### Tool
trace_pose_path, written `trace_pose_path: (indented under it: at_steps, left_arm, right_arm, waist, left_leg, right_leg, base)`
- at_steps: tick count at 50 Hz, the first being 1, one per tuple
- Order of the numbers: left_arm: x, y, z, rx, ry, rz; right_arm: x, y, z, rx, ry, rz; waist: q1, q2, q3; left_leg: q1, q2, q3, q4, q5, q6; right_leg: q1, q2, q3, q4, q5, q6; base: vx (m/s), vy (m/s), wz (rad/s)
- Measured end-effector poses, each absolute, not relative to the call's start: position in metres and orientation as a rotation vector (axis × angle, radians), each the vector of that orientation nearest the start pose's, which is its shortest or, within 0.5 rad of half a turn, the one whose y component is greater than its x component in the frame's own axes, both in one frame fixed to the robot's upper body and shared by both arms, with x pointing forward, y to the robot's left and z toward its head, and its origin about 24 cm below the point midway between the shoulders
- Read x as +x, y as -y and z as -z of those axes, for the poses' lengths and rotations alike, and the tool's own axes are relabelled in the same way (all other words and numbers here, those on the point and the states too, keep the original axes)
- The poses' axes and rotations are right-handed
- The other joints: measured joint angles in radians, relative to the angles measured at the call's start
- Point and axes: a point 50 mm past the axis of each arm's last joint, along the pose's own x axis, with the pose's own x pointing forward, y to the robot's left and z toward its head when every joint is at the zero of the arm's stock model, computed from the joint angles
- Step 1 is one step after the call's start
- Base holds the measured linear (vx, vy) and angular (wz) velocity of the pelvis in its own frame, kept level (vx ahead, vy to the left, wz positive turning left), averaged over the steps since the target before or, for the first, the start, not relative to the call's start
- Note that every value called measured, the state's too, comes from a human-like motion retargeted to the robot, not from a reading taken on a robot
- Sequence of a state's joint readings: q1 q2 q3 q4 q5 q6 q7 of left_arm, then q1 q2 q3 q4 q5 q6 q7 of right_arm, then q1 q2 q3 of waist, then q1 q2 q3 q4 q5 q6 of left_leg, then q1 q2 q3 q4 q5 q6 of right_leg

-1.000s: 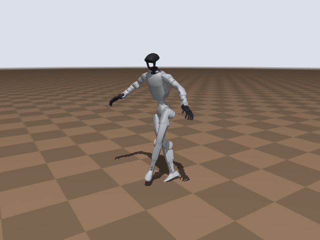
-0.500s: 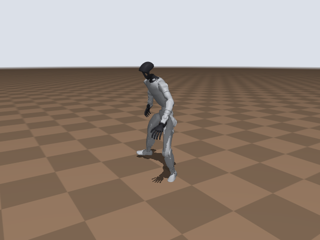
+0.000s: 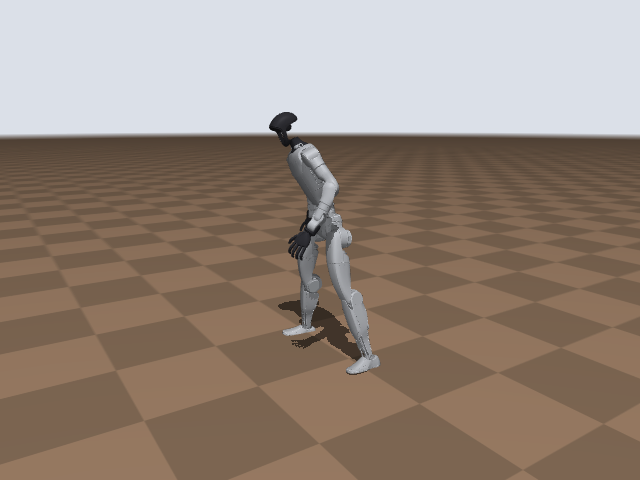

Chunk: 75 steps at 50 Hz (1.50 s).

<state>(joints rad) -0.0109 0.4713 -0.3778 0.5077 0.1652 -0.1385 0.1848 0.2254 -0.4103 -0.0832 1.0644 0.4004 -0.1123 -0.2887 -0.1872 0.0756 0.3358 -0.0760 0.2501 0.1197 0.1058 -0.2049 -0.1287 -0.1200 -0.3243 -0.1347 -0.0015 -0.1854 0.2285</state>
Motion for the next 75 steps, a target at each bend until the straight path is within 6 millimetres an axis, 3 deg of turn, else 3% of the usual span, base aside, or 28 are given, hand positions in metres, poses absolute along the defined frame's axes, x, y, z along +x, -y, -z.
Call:
trace_pose_path:
  at_steps: [6, 10, 12, 15, 18, 20, 23, 25, 28, 30, 31, 32, 34, 37, 39, 41, 43, 45, 48, 50, 52, 55, 59, 63, 65, 67, 70, 75]
  left_arm:
    - [0.196, -0.229, 0.09, 0.72, -0.575, 0.125]
    - [0.179, -0.246, 0.118, 0.938, -0.831, 0.21]
    - [0.179, -0.252, 0.119, 0.952, -0.872, 0.168]
    - [0.191, -0.265, 0.104, 0.735, -0.796, -0.074]
    - [0.194, -0.288, 0.088, 0.518, -0.723, -0.255]
    - [0.187, -0.312, 0.08, 0.578, -0.738, -0.274]
    - [0.176, -0.359, 0.061, 0.912, -0.825, -0.216]
    - [0.172, -0.388, 0.041, 1.07, -0.843, -0.242]
    - [0.169, -0.419, 0.008, 1.032, -0.74, -0.481]
    - [0.156, -0.435, -0.009, 0.948, -0.655, -0.667]
    - [0.145, -0.443, -0.014, 0.926, -0.641, -0.733]
    - [0.132, -0.451, -0.019, 0.912, -0.637, -0.793]
    - [0.098, -0.465, -0.024, 0.922, -0.695, -0.861]
    - [0.046, -0.477, -0.023, 0.837, -0.799, -1.032]
    - [0.011, -0.476, -0.016, 0.732, -0.865, -1.149]
    - [-0.022, -0.47, -0.006, 0.622, -0.929, -1.244]
    - [-0.047, -0.46, 0.008, 0.535, -1.008, -1.288]
    - [-0.051, -0.448, 0.029, 0.48, -1.105, -1.269]
    - [0.004, -0.428, 0.062, 0.517, -1.212, -1.048]
    - [0.069, -0.409, 0.075, 0.643, -1.187, -0.785]
    - [0.142, -0.381, 0.072, 0.791, -1.011, -0.568]
    - [0.24, -0.326, 0.036, 0.905, -0.581, -0.399]
    - [0.317, -0.246, -0.043, 0.752, -0.052, -0.26]
    - [0.342, -0.171, -0.118, 0.569, 0.281, -0.01]
    - [0.338, -0.152, -0.143, 0.553, 0.406, 0.054]
    - [0.328, -0.149, -0.15, 0.561, 0.483, 0.044]
    - [0.31, -0.153, -0.136, 0.571, 0.493, 0.007]
    - [0.286, -0.161, -0.075, 0.542, 0.267, 0.075]
  right_arm:
    - [0.089, 0.31, 0.125, -0.341, -0.982, 0.572]
    - [0.095, 0.305, 0.124, -0.44, -0.992, 0.393]
    - [0.095, 0.314, 0.119, -0.433, -0.975, 0.399]
    - [0.107, 0.328, 0.109, -0.436, -0.935, 0.459]
    - [0.139, 0.347, 0.089, -0.517, -0.856, 0.513]
    - [0.172, 0.363, 0.063, -0.585, -0.743, 0.567]
    - [0.228, 0.381, 0.002, -0.644, -0.497, 0.624]
    - [0.255, 0.383, -0.036, -0.668, -0.347, 0.608]
    - [0.281, 0.372, -0.083, -0.688, -0.156, 0.551]
    - [0.293, 0.361, -0.102, -0.673, -0.076, 0.516]
    - [0.297, 0.356, -0.107, -0.646, -0.05, 0.505]
    - [0.301, 0.352, -0.111, -0.617, -0.027, 0.496]
    - [0.309, 0.34, -0.113, -0.546, 0.009, 0.486]
    - [0.316, 0.325, -0.106, -0.468, 0.014, 0.488]
    - [0.32, 0.314, -0.099, -0.434, 0.013, 0.479]
    - [0.324, 0.301, -0.096, -0.432, 0.022, 0.444]
    - [0.327, 0.287, -0.094, -0.464, 0.031, 0.376]
    - [0.328, 0.275, -0.09, -0.496, 0.016, 0.302]
    - [0.316, 0.274, -0.061, -0.489, -0.098, 0.29]
    - [0.297, 0.283, -0.029, -0.475, -0.223, 0.329]
    - [0.274, 0.294, 0.003, -0.482, -0.364, 0.372]
    - [0.232, 0.313, 0.044, -0.509, -0.56, 0.446]
    - [0.158, 0.323, 0.092, -0.441, -0.835, 0.539]
    - [0.077, 0.317, 0.125, -0.251, -1.056, 0.646]
    - [0.049, 0.312, 0.134, -0.224, -1.138, 0.656]
    - [0.034, 0.309, 0.138, -0.253, -1.203, 0.615]
    - [0.027, 0.311, 0.139, -0.295, -1.23, 0.589]
    - [0.022, 0.325, 0.129, -0.307, -1.158, 0.69]
  waist:
    - [-0.01, 0.027, 0.045]
    - [-0.048, 0.052, 0.022]
    - [-0.052, 0.063, 0.002]
    - [-0.011, 0.013, 0.001]
    - [0.077, -0.059, 0.051]
    - [0.141, -0.081, 0.083]
    - [0.254, -0.137, 0.086]
    - [0.342, -0.22, 0.068]
    - [0.469, -0.376, 0.08]
    - [0.543, -0.456, 0.093]
    - [0.58, -0.47, 0.089]
    - [0.615, -0.477, 0.083]
    - [0.671, -0.441, 0.058]
    - [0.755, -0.342, 0.012]
    - [0.813, -0.243, -0.023]
    - [0.864, -0.136, -0.052]
    - [0.875, -0.07, -0.055]
    - [0.824, -0.108, -0.013]
    - [0.665, -0.222, 0.047]
    - [0.569, -0.225, 0.086]
    - [0.477, -0.2, 0.124]
    - [0.344, -0.172, 0.155]
    - [0.186, -0.183, 0.153]
    - [0.12, -0.185, 0.121]
    - [0.115, -0.173, 0.108]
    - [0.109, -0.161, 0.095]
    - [0.074, -0.145, 0.059]
    - [0.028, -0.078, -0.015]
  left_leg:
    - [0.042, 0.156, 0.12, 0.002, -0.006, -0.083]
    - [0.079, 0.175, 0.122, -0.066, 0.031, -0.113]
    - [0.063, 0.165, 0.08, -0.052, 0.066, -0.133]
    - [0.02, 0.132, -0.002, 0.096, 0.146, -0.133]
    - [-0.072, 0.119, -0.104, 0.371, 0.214, -0.133]
    - [-0.159, 0.143, -0.128, 0.49, 0.162, -0.133]
    - [-0.29, 0.166, 0.038, 0.487, 0.118, -0.064]
    - [-0.356, 0.082, 0.182, 0.43, 0.118, -0.018]
    - [-0.407, -0.144, 0.419, 0.35, 0.167, -0.011]
    - [-0.402, -0.254, 0.652, 0.359, 0.208, 0.004]
    - [-0.375, -0.281, 0.773, 0.378, 0.227, 0.017]
    - [-0.345, -0.304, 0.881, 0.394, 0.251, 0.027]
    - [-0.264, -0.33, 0.997, 0.405, 0.326, 0.027]
    - [-0.173, -0.405, 0.903, 0.253, 0.462, 0.009]
    - [-0.082, -0.39, 0.803, 0.143, 0.328, 0.027]
    - [0.031, -0.268, 0.793, 0.144, 0.036, 0.073]
    - [0.094, -0.086, 0.828, 0.316, -0.232, 0.12]
    - [0.043, 0.04, 0.827, 0.611, -0.388, 0.17]
    - [-0.124, 0.073, 0.724, 0.88, -0.452, 0.209]
    - [-0.173, 0.082, 0.626, 0.931, -0.467, 0.206]
    - [-0.194, 0.099, 0.521, 0.935, -0.446, 0.172]
    - [-0.223, 0.113, 0.381, 0.909, -0.379, 0.084]
    - [-0.255, 0.088, 0.191, 0.834, -0.299, 0.015]
    - [-0.27, 0.075, 0.057, 0.713, -0.206, -0.008]
    - [-0.242, 0.096, 0.031, 0.61, -0.152, -0.02]
    - [-0.176, 0.12, 0.047, 0.467, -0.082, -0.034]
    - [-0.085, 0.144, 0.134, 0.26, 0.059, -0.05]
    - [-0.039, 0.081, 0.138, 0.08, 0.158, -0.098]
  right_leg:
    - [-0.265, 0.148, 0.161, 0.436, -0.2, -0.116]
    - [-0.354, 0.162, 0.153, 0.677, -0.345, -0.181]
    - [-0.382, 0.148, 0.154, 0.779, -0.407, -0.211]
    - [-0.373, 0.12, 0.177, 0.904, -0.497, -0.258]
    - [-0.287, 0.147, 0.183, 0.971, -0.553, -0.312]
    - [-0.223, 0.204, 0.163, 0.965, -0.561, -0.329]
    - [-0.142, 0.275, 0.137, 0.818, -0.486, -0.304]
    - [-0.082, 0.281, 0.137, 0.626, -0.368, -0.246]
    - [0.065, 0.26, 0.174, 0.204, 0.0, -0.142]
    - [0.144, 0.255, 0.183, -0.015, 0.283, -0.073]
    - [0.161, 0.274, 0.174, -0.058, 0.356, -0.032]
    - [0.178, 0.3, 0.168, -0.086, 0.401, 0.0]
    - [0.232, 0.385, 0.176, -0.086, 0.349, 0.011]
    - [0.366, 0.474, 0.158, -0.082, 0.207, -0.061]
    - [0.464, 0.484, -0.012, -0.025, 0.115, -0.109]
    - [0.525, 0.421, -0.294, 0.153, -0.029, -0.173]
    - [0.493, 0.27, -0.48, 0.476, -0.211, -0.254]
    - [0.293, 0.068, -0.425, 0.869, -0.362, -0.279]
    - [-0.047, -0.19, -0.277, 1.154, -0.433, -0.19]
    - [-0.155, -0.325, -0.26, 1.153, -0.441, -0.167]
    - [-0.209, -0.359, -0.201, 1.011, -0.374, -0.144]
    - [-0.216, -0.303, -0.035, 0.616, -0.18, -0.057]
    - [-0.08, -0.229, 0.206, 0.166, 0.029, 0.031]
    - [-0.009, -0.21, 0.146, 0.173, 0.004, 0.025]
    - [-0.012, -0.175, 0.092, 0.213, -0.04, 0.021]
    - [-0.014, -0.127, 0.084, 0.213, -0.042, 0.005]
    - [0.0, -0.073, 0.065, 0.158, -0.031, -0.033]
    - [0.019, -0.029, 0.009, 0.055, 0.002, -0.028]
  base:
    - [0.01, -0.25, -0.92]
    - [0.17, -0.39, 0.35]
    - [0.23, -0.51, 0.75]
    - [0.23, -0.72, 0.35]
    - [0.22, -0.9, -0.38]
    - [0.2, -0.93, -0.6]
    - [0.19, -0.96, -0.46]
    - [0.21, -0.99, -0.28]
    - [0.25, -1.04, -0.41]
    - [0.32, -1.07, -0.77]
    - [0.4, -1.06, -1.16]
    - [0.46, -1.05, -1.49]
    - [0.55, -0.98, -1.81]
    - [0.61, -0.87, -2.26]
    - [0.68, -0.77, -2.67]
    - [0.73, -0.68, -2.58]
    - [0.67, -0.62, -1.56]
    - [0.51, -0.6, 0.03]
    - [0.4, -0.58, 1.83]
    - [0.35, -0.62, 2.27]
    - [0.29, -0.68, 2.1]
    - [0.25, -0.74, 1.97]
    - [0.26, -0.91, 2.09]
    - [0.15, -0.89, 1.56]
    - [0.06, -0.81, 0.52]
    - [0.05, -0.71, -0.01]
    - [0.05, -0.56, 0.08]
    - [0.03, -0.36, 0.28]
